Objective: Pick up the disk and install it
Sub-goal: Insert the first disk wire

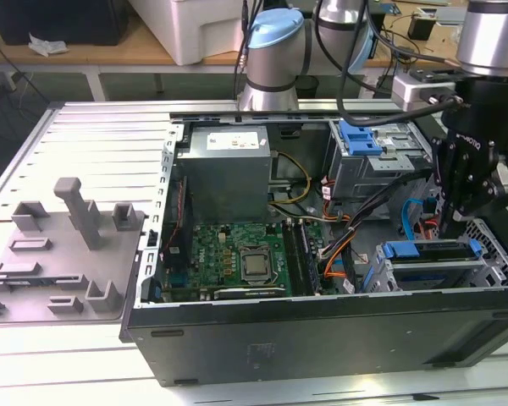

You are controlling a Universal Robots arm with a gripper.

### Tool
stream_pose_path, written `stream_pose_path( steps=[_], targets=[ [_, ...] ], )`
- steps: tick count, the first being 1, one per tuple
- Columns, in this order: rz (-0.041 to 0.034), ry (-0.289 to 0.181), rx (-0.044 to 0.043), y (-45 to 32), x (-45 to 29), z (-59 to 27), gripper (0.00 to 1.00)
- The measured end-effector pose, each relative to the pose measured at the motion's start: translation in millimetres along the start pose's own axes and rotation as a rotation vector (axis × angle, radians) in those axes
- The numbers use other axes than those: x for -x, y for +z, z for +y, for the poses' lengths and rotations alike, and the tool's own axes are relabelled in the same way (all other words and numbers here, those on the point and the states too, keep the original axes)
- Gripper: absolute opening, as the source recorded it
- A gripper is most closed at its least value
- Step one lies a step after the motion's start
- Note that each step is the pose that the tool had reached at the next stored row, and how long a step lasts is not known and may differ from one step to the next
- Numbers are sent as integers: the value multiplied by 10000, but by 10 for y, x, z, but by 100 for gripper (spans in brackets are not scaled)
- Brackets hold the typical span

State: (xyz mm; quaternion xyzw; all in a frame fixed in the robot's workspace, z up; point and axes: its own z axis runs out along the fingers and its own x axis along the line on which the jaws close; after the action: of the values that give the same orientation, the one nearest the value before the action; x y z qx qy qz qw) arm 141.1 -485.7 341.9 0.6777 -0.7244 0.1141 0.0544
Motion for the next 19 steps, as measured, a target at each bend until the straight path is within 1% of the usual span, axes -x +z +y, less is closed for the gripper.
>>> stream_pose_path(
  steps=[6,14,19],
  targets=[
    [-23,2,2,13,-54,-3,17],
    [-28,-24,-4,14,-55,-4,17],
    [-35,-143,-33,13,-58,-4,17]
  ],
)
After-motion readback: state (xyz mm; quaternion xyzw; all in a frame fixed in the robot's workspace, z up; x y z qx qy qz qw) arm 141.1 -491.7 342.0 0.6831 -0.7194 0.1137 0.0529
